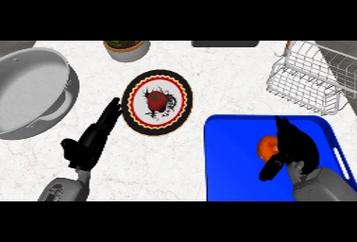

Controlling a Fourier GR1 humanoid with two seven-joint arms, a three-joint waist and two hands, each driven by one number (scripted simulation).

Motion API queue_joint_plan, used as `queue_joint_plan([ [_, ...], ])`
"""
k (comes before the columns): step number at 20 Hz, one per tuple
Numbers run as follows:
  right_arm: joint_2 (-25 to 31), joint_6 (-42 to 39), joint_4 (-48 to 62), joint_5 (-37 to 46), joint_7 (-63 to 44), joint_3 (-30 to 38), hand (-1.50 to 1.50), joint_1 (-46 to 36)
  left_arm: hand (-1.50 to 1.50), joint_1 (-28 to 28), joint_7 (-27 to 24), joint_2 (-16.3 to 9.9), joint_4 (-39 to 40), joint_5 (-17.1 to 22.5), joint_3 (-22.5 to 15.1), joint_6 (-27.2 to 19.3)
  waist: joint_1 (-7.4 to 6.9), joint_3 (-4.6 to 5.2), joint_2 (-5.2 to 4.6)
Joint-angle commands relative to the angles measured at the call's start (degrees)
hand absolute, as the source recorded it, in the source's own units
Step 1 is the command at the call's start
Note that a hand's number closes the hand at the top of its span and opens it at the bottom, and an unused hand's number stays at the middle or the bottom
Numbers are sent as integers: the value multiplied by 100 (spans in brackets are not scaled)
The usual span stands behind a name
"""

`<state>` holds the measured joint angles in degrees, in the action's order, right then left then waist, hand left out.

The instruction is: Pick the squash from the tray and place it in the tiered basket

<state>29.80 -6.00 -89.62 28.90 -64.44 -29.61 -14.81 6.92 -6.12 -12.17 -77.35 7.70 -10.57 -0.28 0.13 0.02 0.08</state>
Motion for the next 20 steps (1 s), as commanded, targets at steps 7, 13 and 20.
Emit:
queue_joint_plan([
  [7,-633,-23,712,687,147,479,-150,258,0,408,129,79,368,-105,361,238,-12,-2,-11],
  [13,-952,507,1025,915,1178,916,150,433,0,300,166,135,262,-155,471,379,-13,-3,-12],
  [20,-1416,700,1380,1705,1600,951,150,44,0,-10,-136,340,239,-361,463,434,-27,-2,-10],
])
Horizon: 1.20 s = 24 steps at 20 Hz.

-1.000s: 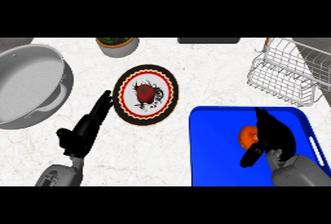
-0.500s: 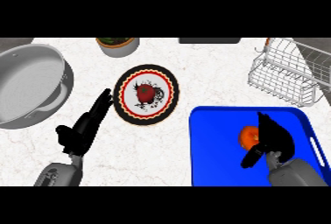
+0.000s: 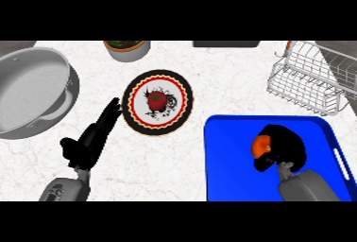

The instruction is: Pick the squash from the tray and place it in the tiered basket

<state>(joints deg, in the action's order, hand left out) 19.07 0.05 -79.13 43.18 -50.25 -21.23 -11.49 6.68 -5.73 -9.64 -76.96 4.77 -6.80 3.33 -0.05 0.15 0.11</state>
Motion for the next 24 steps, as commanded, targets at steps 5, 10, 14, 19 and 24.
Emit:
queue_joint_plan([
  [5,-347,276,520,609,759,371,150,54,0,-305,26,214,-308,-316,-23,-4,-4,-16,-10],
  [10,968,43,-381,177,1392,1092,150,775,0,-42,-30,-121,12,13,455,305,139,-14,-1],
  [14,2438,88,420,-542,2909,2343,150,1289,0,-326,-21,16,-179,-71,404,37,419,-51,7],
  [19,2777,112,966,-2169,4694,3855,150,1362,0,-393,-52,45,-244,-152,248,111,328,-45,38],
  [24,3094,-460,1251,-3363,5974,4961,150,1149,0,-302,-21,29,-247,-192,244,112,211,-29,23],
])
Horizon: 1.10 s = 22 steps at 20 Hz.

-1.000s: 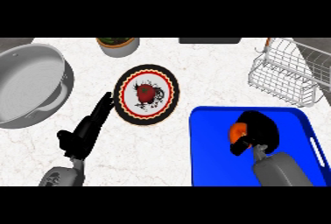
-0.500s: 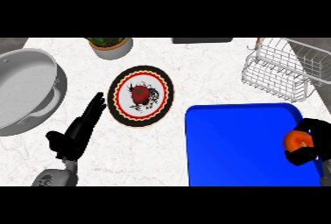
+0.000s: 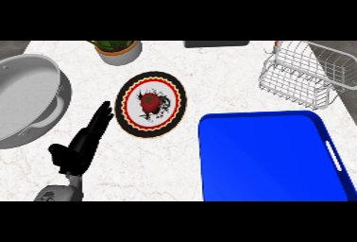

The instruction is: Pick the squash from the tray and place it in the tiered basket

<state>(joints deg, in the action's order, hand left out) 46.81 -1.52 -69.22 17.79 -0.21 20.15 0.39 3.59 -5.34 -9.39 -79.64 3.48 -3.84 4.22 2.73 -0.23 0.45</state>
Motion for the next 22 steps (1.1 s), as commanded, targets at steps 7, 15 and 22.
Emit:
queue_joint_plan([
  [7,1159,-1134,870,-941,746,1029,150,-986,0,181,-2,58,69,-74,-61,168,-322,23,-55],
  [15,1320,-1322,908,-1085,-887,414,150,-2888,0,377,-241,307,580,-281,-163,105,-417,28,-82],
  [22,733,-1154,1314,-615,-1717,-519,150,-4431,0,122,-95,173,63,-234,-113,204,-454,28,-69],
])
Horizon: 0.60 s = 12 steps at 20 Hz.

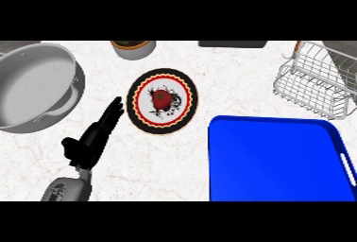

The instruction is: Pick the squash from the tray and place it in the tiered basket

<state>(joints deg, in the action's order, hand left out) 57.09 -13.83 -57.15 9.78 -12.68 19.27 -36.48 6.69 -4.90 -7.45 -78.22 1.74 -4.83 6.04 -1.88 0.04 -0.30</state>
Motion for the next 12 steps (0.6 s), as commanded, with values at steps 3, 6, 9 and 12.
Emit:
queue_joint_plan([
  [3,-290,-162,925,463,-299,-689,150,-1419,0,96,110,175,40,-200,-145,-133,5,-3,-9],
  [6,-869,178,1298,767,-220,-969,150,-1728,0,124,-118,314,201,-280,-165,-234,7,-3,-17],
  [9,-1074,559,2117,1107,251,-1034,150,-2078,0,40,86,100,-86,-90,-49,6,-77,-8,-36],
  [12,-1244,580,2673,1192,432,-1026,150,-2390,0,74,382,182,-284,-86,-125,-28,-92,-11,-37],
])
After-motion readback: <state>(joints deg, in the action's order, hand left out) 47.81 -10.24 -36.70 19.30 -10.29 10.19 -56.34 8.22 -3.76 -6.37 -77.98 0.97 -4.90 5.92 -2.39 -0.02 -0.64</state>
